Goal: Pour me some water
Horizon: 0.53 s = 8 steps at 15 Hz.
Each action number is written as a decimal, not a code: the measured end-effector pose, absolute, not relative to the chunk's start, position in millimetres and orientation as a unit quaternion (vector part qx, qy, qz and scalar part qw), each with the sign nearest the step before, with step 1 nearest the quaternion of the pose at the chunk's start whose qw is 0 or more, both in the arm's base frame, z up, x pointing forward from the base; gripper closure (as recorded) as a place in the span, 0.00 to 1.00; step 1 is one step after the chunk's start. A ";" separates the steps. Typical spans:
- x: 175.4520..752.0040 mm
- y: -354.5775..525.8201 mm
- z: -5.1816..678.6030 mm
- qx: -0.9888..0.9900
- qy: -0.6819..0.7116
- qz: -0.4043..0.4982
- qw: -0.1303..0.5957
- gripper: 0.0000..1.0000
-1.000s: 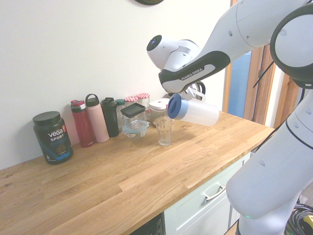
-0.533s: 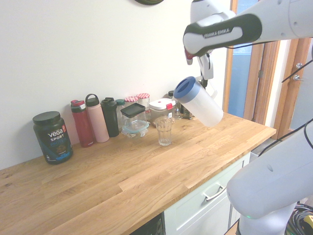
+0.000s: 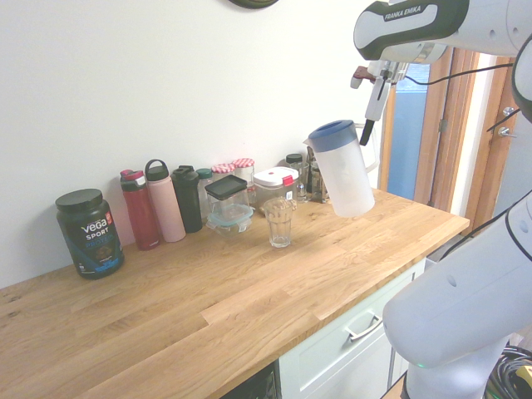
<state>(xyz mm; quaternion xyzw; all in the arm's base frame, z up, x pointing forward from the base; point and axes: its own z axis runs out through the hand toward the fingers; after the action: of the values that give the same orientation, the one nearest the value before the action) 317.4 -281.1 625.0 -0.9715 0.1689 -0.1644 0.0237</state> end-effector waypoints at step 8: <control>247.9 -253.8 578.8 -0.909 0.363 -0.192 0.075 1.00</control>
<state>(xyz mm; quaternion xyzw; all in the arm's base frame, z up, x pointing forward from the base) 247.9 -253.8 578.8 -0.9085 0.3632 -0.1921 0.0755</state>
